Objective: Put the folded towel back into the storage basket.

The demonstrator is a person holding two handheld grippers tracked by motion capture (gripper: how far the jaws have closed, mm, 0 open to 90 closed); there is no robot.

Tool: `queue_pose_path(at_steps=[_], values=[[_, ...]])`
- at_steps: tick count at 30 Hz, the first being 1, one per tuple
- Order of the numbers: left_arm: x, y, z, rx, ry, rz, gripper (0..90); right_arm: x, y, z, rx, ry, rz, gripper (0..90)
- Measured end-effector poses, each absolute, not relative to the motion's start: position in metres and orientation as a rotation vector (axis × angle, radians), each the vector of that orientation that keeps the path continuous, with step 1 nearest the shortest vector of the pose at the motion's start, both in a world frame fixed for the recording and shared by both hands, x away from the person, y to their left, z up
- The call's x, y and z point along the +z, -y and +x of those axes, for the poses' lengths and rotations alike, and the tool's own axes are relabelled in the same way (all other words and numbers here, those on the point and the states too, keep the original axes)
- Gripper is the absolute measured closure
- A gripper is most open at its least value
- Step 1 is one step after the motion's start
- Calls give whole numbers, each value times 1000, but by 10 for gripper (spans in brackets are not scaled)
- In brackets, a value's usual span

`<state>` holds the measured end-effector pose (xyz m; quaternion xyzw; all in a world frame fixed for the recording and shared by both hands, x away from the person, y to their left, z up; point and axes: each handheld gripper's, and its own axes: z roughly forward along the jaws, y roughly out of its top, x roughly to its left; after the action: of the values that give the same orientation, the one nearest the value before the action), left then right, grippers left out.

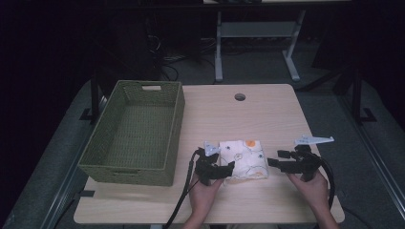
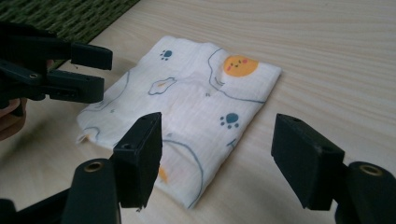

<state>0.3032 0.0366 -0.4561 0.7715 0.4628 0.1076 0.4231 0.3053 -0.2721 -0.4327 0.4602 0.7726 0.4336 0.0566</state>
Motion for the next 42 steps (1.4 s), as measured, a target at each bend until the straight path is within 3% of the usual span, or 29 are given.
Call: queue_pose_path(at_steps=[14, 24, 33, 42], values=[[-467, -35, 327, 251, -1301, 1961, 350, -453, 249, 347, 1190, -2403, 1546, 407], [-465, -26, 334, 243, -1250, 2044, 544, -464, 241, 353, 1103, -2394, 1603, 553], [-468, -24, 340, 167, -1241, 2011, 780, -467, 235, 350, 1108, -2367, 1632, 791], [-466, -30, 343, 119, -1243, 1981, 845, -468, 242, 350, 1234, -2342, 1698, 864]])
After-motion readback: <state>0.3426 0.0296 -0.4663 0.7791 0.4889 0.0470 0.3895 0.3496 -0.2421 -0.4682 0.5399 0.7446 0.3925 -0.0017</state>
